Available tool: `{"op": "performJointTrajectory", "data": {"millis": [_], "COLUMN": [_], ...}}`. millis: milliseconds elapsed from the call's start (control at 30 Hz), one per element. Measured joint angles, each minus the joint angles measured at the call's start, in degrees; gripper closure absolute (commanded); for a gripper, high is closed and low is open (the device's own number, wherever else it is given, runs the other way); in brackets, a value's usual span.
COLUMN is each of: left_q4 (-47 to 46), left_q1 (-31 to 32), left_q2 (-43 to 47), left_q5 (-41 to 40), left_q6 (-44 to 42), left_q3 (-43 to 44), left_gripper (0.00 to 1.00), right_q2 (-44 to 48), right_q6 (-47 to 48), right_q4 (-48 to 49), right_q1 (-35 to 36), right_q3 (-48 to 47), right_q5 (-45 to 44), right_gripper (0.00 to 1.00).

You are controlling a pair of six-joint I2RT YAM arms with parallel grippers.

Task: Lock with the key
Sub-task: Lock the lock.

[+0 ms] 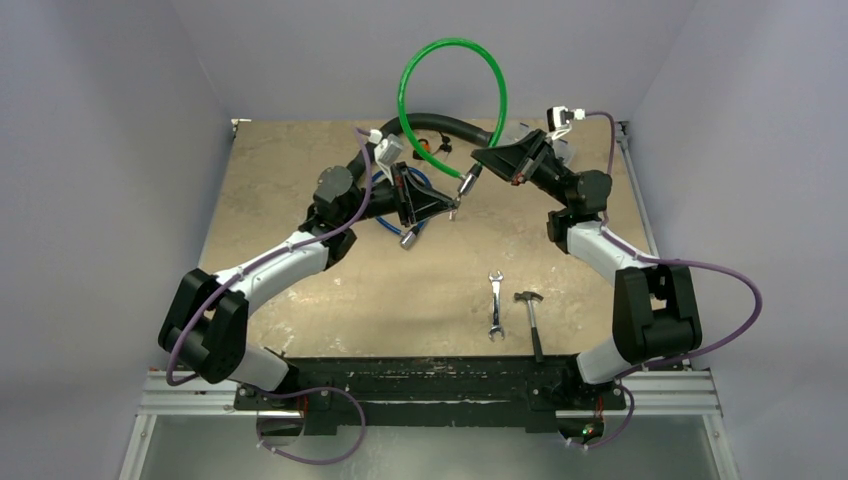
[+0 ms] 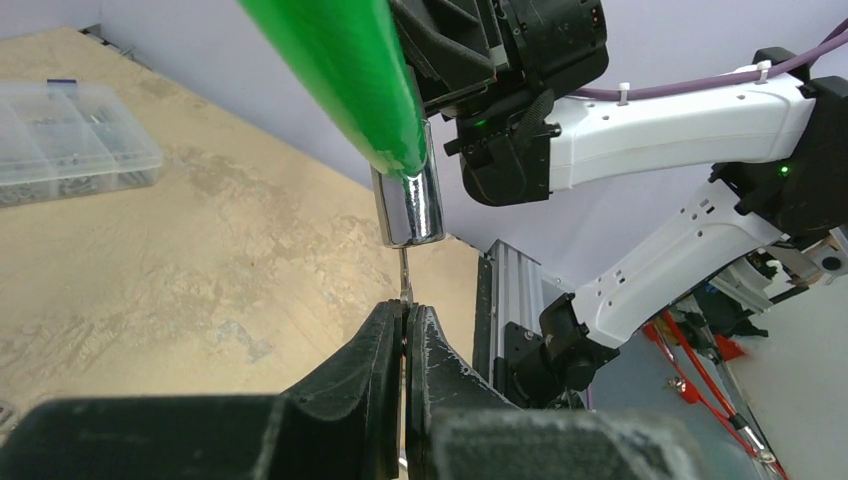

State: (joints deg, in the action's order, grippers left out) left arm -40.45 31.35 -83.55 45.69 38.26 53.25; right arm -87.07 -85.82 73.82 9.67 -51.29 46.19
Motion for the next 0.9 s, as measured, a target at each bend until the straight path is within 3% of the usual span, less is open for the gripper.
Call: {"op": "performJointTrajectory", "data": {"millis": [433, 667, 900], "left_q4": [2.43, 10.62, 16.24], "left_q1": [0.52, 2.05, 2.21], "left_q2": [0.0, -0.13, -0.13], "left_q5": [-1.64, 3.23, 4.2], "left_q6": [-2.58, -3.06, -6.93], "left_q3": [0.0, -3.45, -3.65], "left_gripper": [1.0, 1.0, 1.0], "right_q2": [0.0, 0.02, 0.02], "right_q6": [0.46, -1.09, -1.51], "right_q4": [-2.56, -0.57, -0.02], "right_q1": [-0.98, -5.79, -6.19], "right_q3": [0.7, -0.87, -0.94], "right_q5": [-0.33, -11.1, -12.74], "right_gripper": [1.0, 1.0, 1.0]}}
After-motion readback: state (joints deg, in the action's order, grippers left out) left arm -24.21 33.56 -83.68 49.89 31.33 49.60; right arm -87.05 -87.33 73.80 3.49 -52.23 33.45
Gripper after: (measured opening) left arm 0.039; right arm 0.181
